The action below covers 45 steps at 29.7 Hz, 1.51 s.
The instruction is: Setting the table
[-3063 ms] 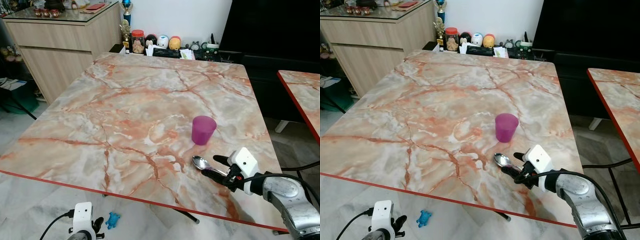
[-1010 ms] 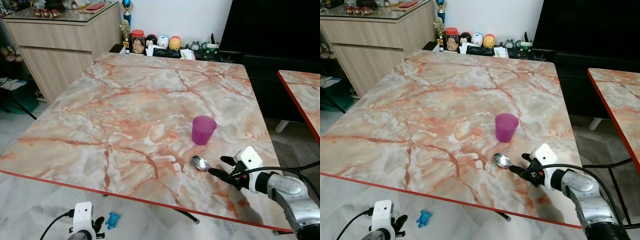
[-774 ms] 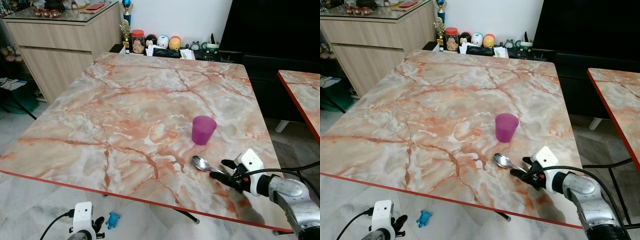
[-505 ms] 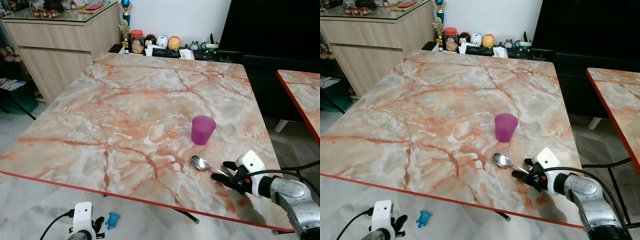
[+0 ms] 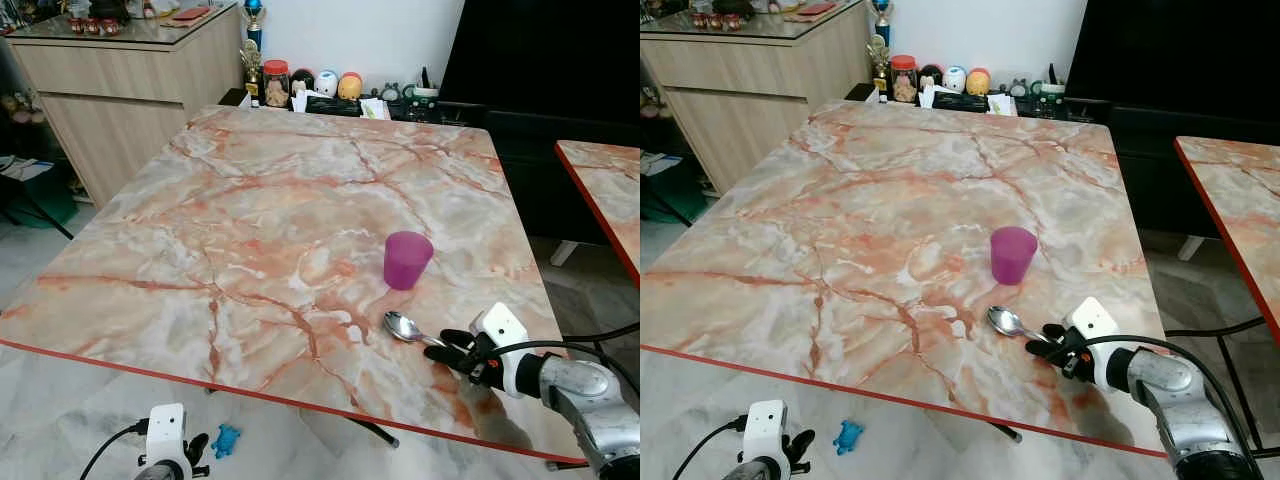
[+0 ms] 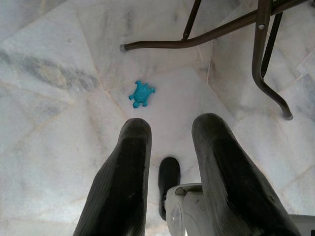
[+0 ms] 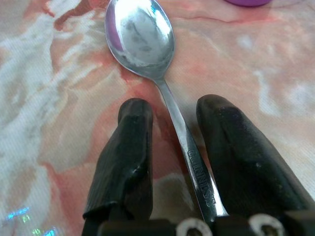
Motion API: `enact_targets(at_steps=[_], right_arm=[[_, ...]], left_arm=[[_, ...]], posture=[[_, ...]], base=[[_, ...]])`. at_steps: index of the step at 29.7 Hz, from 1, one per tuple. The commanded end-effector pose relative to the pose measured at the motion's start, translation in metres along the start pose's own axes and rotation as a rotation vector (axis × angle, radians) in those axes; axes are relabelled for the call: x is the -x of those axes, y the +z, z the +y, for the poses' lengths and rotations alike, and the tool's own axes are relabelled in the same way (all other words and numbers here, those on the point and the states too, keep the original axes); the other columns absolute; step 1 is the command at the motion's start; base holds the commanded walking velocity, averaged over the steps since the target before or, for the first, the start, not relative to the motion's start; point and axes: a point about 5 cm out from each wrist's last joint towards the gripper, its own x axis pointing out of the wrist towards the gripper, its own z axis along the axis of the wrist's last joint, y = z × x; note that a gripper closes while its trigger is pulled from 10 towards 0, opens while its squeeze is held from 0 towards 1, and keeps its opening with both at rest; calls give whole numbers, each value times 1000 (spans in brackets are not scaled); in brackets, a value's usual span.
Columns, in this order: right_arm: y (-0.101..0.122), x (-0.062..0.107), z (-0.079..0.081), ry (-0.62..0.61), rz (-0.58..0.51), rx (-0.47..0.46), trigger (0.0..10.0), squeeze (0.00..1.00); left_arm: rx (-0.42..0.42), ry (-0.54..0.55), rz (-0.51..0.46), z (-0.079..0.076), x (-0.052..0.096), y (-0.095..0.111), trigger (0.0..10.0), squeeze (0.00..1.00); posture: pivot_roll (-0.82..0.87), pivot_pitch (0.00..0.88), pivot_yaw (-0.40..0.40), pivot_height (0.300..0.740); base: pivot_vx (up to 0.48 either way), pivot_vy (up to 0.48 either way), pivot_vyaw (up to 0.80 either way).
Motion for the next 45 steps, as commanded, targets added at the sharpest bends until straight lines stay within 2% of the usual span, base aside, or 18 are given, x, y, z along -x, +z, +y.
enact_targets(at_steps=[1,22,29,30,31,35,37,41,44,45], right_arm=[[-2,2,0,-10,8,-4,0,0],[0,2,3,-7,-24,3,0,0],[13,-1,19,99,-122,19,0,0],[15,-1,21,110,-130,28,6941,0],[17,-1,22,120,-139,30,10000,0],[23,-1,25,142,-170,51,10000,0],[33,-3,22,85,-211,80,10000,0],[72,-7,11,-111,-426,106,10000,0],[90,-9,10,-231,-542,98,10000,0],[90,-9,10,-231,-542,98,10000,0]], left_arm=[[5,10,20,3,1,-3,10000,0],[0,15,20,3,1,-2,10000,0],[0,14,19,3,1,-3,10000,0],[0,14,19,3,1,-3,10000,0],[0,14,19,3,1,-3,10000,0],[0,14,18,3,1,-3,10000,0],[0,14,18,2,1,-3,10000,0],[-4,13,19,2,1,-3,10000,0],[-5,13,18,1,1,-4,10000,0],[-5,13,18,1,1,-4,10000,0]], posture=[[118,5,-9,740],[118,5,-10,740],[119,6,-9,740],[119,6,-9,740],[119,6,-9,740],[119,7,-10,740],[119,7,-11,740],[114,6,-12,740],[116,6,-14,740],[116,6,-14,740]], base=[[0,0,0],[0,0,0],[0,0,0],[0,0,0],[0,0,0],[0,0,0],[0,0,0],[0,0,0],[0,0,0],[0,0,0]])
